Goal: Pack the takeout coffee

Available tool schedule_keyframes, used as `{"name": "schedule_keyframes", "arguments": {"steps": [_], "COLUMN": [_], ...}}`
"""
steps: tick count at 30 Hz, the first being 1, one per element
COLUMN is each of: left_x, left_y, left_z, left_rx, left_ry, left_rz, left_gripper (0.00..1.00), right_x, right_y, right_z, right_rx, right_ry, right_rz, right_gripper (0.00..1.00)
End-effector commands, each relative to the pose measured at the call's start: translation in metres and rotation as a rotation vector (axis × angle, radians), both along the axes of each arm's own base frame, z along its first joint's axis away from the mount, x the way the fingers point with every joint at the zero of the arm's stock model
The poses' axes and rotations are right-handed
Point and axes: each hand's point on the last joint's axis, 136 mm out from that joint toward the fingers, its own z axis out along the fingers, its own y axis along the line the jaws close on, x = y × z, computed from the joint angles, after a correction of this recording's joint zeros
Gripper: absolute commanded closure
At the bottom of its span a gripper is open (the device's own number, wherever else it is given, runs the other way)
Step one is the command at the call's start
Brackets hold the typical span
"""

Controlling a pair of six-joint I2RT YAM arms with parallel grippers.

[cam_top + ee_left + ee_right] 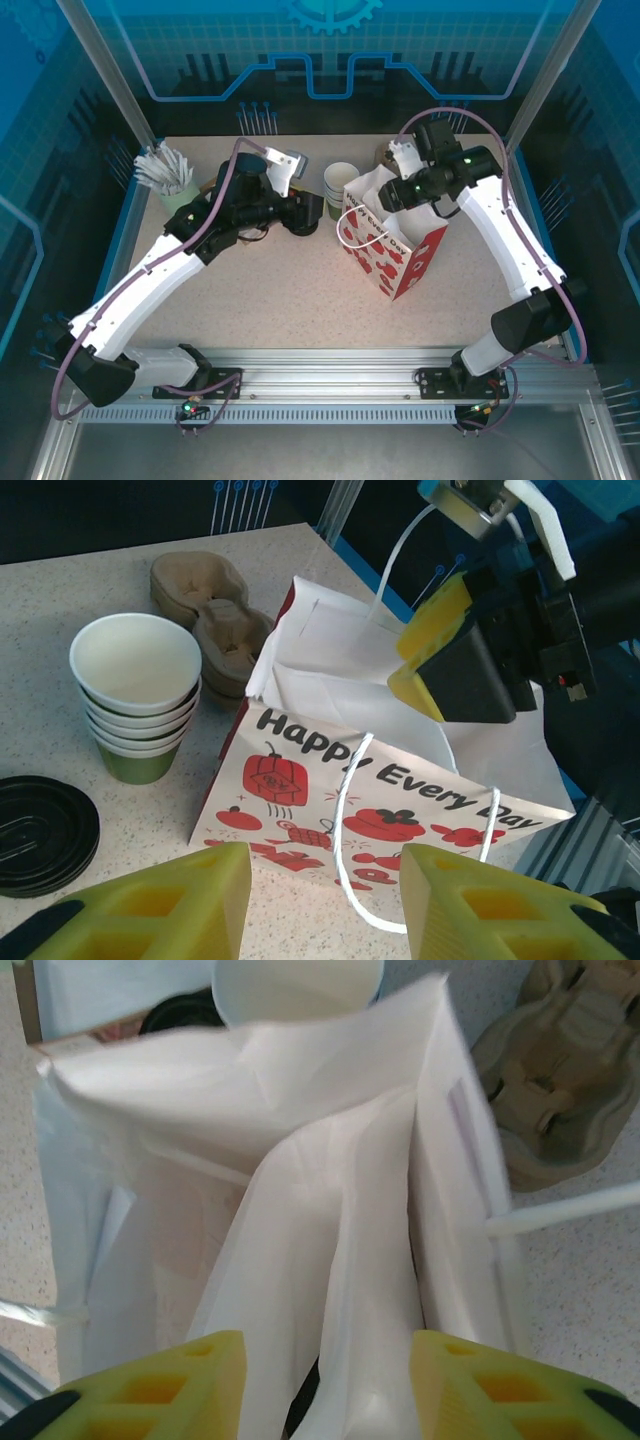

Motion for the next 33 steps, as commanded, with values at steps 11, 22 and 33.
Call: {"name": "schedule_keyframes", "arguments": {"steps": [11, 22, 33], "left_x": [0.008, -0.004, 0.011], "left_y": [0.077, 0.192, 0.279], "left_z": [-0.007, -0.053, -0.108], "left_rx": [0.002, 0.051, 0.166], "left_ry": [-0.082, -0.226, -0.208], "left_rz": [0.279, 0.732, 1.030], "left_gripper": [0.36, 0.04, 0.01], "right_x": [-0.047, -0.068, -0.041], "right_y": [-0.008, -0.124, -0.225], "right_z": [0.098, 0.056, 0.001], "right_rx": [0.131, -0.063, -0.151], "right_ry": [-0.334, -0.552, -0.532], "right_rz": [0.007, -0.499, -0.967], "right_gripper": [0.45, 0.10, 0.00]}}
